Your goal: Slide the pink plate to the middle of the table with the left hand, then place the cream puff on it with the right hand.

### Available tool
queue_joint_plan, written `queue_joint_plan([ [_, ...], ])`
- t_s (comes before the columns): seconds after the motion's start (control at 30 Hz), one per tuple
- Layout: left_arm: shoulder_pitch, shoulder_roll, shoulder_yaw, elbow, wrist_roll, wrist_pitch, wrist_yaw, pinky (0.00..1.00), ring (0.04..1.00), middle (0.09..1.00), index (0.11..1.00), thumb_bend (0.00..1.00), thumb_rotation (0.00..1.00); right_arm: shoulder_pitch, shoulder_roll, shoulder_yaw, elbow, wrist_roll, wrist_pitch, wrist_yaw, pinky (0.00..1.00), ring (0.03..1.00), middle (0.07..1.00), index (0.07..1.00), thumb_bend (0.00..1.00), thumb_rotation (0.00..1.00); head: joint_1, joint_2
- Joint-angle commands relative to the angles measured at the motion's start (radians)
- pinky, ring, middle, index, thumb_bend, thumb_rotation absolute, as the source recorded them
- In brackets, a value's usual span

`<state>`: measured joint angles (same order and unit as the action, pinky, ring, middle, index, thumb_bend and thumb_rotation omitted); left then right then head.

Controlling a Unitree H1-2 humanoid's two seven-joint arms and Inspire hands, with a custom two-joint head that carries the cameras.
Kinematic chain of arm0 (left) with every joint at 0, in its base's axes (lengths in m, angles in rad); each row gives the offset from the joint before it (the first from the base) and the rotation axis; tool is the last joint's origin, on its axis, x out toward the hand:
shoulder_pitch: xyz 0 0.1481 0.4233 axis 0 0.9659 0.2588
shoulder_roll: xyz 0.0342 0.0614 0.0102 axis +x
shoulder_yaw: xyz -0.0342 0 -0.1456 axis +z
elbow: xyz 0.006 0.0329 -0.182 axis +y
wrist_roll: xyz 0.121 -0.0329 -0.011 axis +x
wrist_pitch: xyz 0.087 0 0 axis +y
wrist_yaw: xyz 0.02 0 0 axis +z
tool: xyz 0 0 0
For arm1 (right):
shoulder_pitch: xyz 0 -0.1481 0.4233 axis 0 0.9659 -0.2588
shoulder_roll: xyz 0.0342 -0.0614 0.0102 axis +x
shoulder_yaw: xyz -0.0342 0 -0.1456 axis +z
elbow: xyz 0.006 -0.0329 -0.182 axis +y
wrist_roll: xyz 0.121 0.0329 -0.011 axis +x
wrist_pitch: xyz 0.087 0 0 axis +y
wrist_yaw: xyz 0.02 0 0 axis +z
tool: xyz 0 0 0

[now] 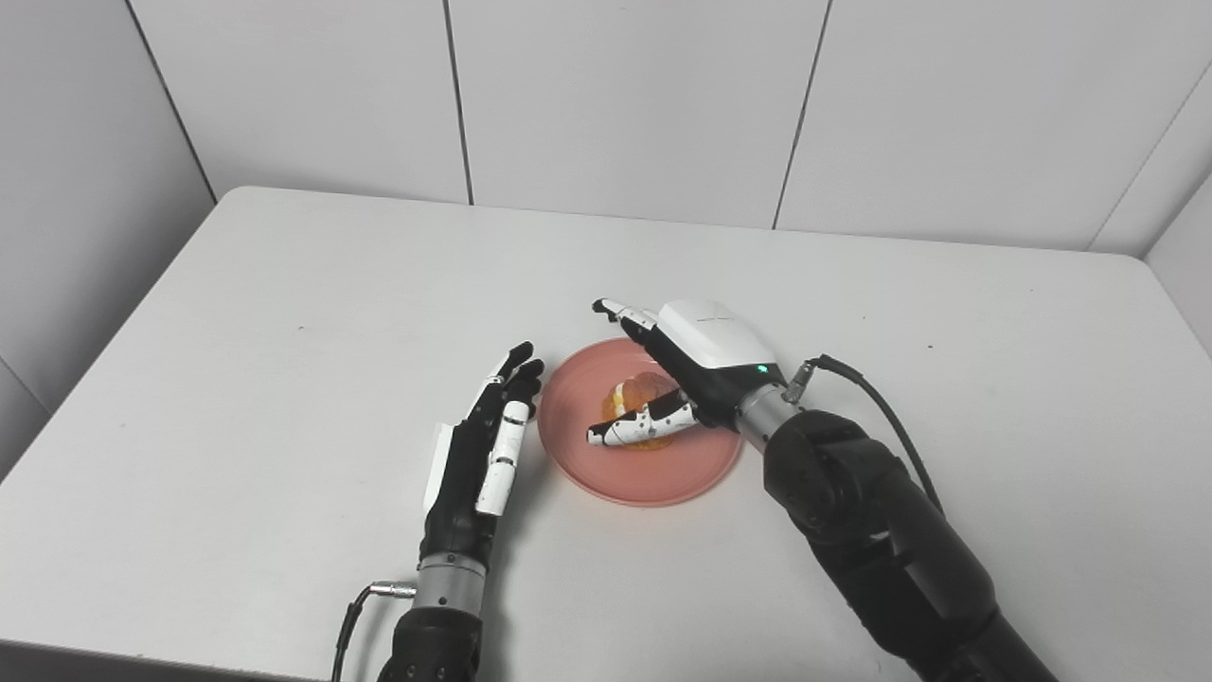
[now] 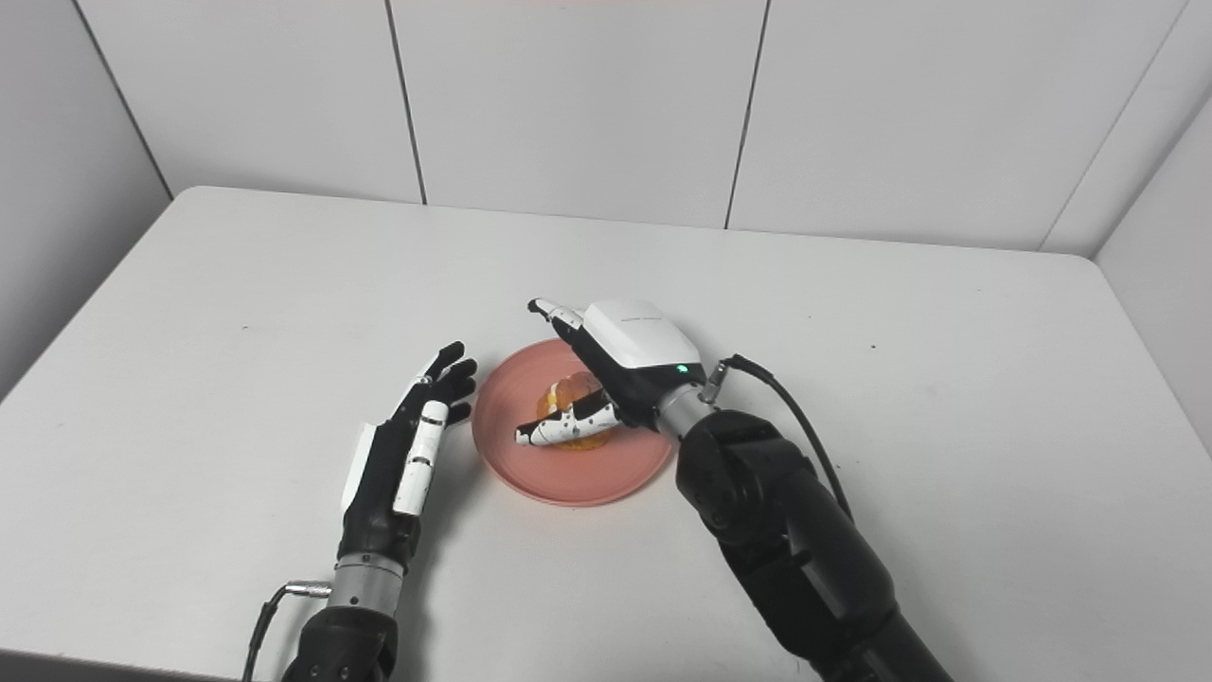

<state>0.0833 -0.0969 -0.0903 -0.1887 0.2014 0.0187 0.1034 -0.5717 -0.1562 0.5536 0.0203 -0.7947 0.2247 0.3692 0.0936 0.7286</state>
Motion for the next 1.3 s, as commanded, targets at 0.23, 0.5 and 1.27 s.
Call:
queue_joint_plan([
  [0.23, -0.006, -0.019, 0.002, -0.010, -0.010, -0.029, 0.012, 0.84, 0.865, 0.865, 0.852, 0.48, 1.00, -0.044, -0.015, -0.064, -0.155, -0.015, 0.007, 0.042, 0.64, 0.796, 0.879, 0.914, 0.74, 0.50, -0.001, -0.003],
  [0.5, -0.006, -0.020, 0.001, -0.012, 0.002, -0.030, 0.015, 0.84, 0.863, 0.863, 0.853, 0.49, 1.00, 0.020, -0.020, -0.221, -0.244, 0.087, -0.052, -0.052, 0.64, 0.805, 0.885, 0.926, 0.77, 0.62, -0.003, -0.006],
  [1.27, -0.002, -0.006, 0.025, -0.002, -0.023, -0.067, 0.007, 0.86, 0.886, 0.890, 0.878, 0.51, 1.00, 0.414, 0.082, -0.463, -0.284, 0.484, -0.131, -0.277, 0.91, 0.980, 0.992, 0.998, 0.61, 1.00, -0.014, -0.003],
])
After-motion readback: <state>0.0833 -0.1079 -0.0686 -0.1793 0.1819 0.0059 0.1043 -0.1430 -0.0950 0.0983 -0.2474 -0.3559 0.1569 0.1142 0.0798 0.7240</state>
